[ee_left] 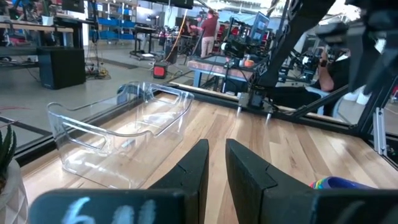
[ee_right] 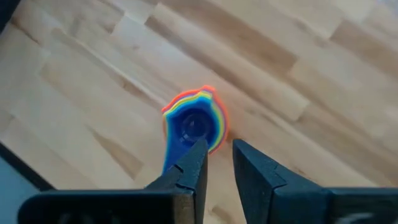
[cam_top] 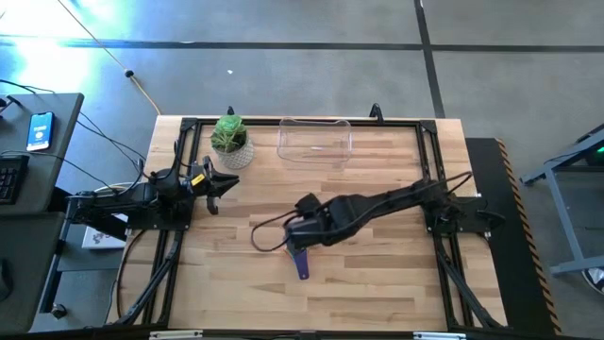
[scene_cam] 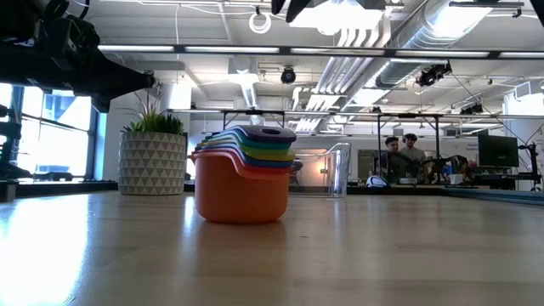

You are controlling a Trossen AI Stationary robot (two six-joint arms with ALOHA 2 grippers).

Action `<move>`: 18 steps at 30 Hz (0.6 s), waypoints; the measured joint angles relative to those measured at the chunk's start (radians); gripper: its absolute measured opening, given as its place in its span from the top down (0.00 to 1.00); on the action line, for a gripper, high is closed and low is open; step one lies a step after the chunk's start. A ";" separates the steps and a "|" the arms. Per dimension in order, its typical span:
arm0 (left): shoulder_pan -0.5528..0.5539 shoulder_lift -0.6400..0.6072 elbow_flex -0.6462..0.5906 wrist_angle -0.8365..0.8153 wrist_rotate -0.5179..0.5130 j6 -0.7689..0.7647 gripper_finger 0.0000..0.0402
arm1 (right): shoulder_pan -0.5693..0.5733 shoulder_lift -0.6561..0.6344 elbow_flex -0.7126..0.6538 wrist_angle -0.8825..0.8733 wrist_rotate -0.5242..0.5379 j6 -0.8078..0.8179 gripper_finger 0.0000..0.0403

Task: Nest measuring cups in basket
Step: Put the Stack measuring cups into the transparent bin

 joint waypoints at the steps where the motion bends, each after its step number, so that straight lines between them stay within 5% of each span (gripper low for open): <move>1: 0.000 0.000 0.000 0.000 0.000 0.000 0.89 | 0.003 0.008 0.000 0.010 -0.008 0.006 0.83; 18: 0.000 0.000 0.000 0.000 0.000 0.000 0.89 | 0.057 0.131 0.000 0.084 -0.094 0.141 0.47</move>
